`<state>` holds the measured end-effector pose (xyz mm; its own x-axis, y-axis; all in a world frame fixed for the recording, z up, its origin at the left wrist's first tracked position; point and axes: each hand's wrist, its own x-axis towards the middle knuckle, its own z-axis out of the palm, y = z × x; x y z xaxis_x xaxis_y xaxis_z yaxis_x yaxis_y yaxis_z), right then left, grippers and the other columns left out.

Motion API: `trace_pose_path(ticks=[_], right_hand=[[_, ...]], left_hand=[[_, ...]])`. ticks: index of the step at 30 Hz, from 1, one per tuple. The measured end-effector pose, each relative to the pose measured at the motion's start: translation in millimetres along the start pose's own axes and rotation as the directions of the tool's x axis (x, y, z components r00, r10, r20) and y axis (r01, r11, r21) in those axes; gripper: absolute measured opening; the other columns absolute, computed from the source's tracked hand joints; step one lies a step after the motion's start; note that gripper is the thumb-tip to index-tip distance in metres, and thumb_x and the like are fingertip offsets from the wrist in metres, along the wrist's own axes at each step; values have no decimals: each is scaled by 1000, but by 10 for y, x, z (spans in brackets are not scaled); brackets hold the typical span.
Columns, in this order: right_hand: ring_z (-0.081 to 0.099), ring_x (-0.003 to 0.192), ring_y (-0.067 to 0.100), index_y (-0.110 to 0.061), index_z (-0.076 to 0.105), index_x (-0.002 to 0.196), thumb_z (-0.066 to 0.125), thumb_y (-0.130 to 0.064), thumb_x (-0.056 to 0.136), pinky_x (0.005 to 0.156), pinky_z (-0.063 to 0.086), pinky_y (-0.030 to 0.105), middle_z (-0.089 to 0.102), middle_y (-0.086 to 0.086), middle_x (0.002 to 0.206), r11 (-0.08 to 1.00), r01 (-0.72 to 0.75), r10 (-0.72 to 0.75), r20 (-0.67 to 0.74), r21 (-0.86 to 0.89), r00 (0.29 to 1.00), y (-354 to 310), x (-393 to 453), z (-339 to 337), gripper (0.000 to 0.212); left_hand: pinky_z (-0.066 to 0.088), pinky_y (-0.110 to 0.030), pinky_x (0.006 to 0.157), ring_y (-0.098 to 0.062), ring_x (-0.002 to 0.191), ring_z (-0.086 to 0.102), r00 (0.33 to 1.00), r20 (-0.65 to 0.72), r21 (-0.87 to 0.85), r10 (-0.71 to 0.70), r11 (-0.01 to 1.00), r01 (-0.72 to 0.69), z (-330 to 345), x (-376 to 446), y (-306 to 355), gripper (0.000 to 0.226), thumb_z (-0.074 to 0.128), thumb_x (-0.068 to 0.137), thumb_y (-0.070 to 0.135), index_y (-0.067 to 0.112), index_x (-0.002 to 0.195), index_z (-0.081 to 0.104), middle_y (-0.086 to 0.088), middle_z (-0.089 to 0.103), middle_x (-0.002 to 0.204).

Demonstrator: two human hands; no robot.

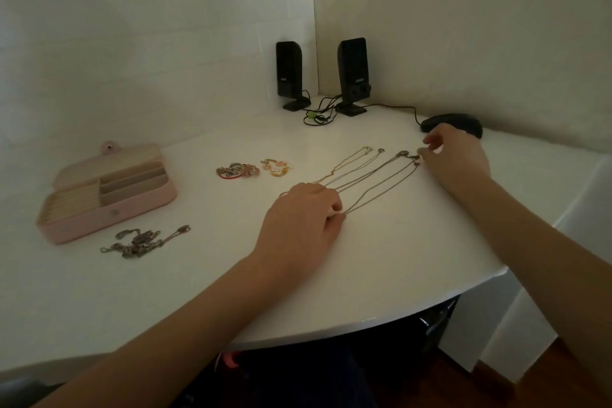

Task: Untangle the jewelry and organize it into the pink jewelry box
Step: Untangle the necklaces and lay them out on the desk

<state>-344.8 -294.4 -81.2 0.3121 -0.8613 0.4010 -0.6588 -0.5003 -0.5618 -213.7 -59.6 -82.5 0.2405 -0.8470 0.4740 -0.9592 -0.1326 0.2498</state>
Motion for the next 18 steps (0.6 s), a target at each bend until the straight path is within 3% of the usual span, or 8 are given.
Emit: trace_pose_path(ticks=[2,3,6,8,10,13,16,18], right_hand=[[60,94,24,-17,62,113,49,-25,95,79,47,34,65,6,106,994,92,-92,13,-59,996,-45,-57,18,24],[61,89,26,-15,65,110,45,-27,96,78,48,34,66,7,100,986,122,-117,56,-110,992,-62,-89,30,27],[60,77,26,-10,66,100,35,-34,99,76,51,37,62,9,82,942,145,-102,152,-303,983,-93,-156,46,39],[56,76,24,-9,62,102,29,-34,100,76,48,37,58,8,81,917,139,-82,165,-374,983,-89,-155,44,41],[52,80,23,-11,56,109,24,-34,101,77,43,35,56,9,89,906,132,-50,208,-403,977,-95,-157,38,41],[54,100,27,-11,48,121,22,-36,101,91,41,41,58,13,112,911,129,-17,277,-392,961,-94,-176,41,41],[41,130,29,-11,35,141,25,-30,102,107,31,43,42,15,143,943,122,-45,245,-310,968,-138,-246,5,44],[34,137,28,-13,32,145,29,-25,102,111,26,41,35,13,149,946,179,-131,184,-271,974,-207,-323,-25,45]], left_hand=[[37,-25,99,-11,120,48,997,72,-67,23,998,-18,4,-6,-3,31,46,95,35,21,119,59,7,58,126],[29,-24,108,-9,129,42,988,146,-94,57,995,-43,-5,-21,2,40,40,96,39,21,129,53,6,51,137],[2,-19,114,-3,141,15,916,382,-71,119,992,-99,-42,-77,24,56,25,98,47,20,147,26,6,22,155],[-4,-24,116,-1,143,0,876,470,-25,103,994,-103,-54,-99,-1,63,18,96,52,20,150,10,6,6,158],[-7,-28,117,-1,142,-9,848,522,19,89,993,-116,-59,-107,-26,68,13,93,56,21,150,-2,7,-5,158],[-9,-28,117,-1,141,-14,831,548,44,93,989,-139,-59,-111,-49,69,13,93,57,22,149,-7,8,-11,157],[-12,-24,115,1,139,-18,853,509,9,112,991,-135,-51,-129,-55,69,12,92,58,23,148,-10,10,-14,156],[-13,-22,114,3,138,-22,888,442,-25,127,991,-130,-88,-172,-105,71,8,89,59,25,147,-14,12,-16,155]])
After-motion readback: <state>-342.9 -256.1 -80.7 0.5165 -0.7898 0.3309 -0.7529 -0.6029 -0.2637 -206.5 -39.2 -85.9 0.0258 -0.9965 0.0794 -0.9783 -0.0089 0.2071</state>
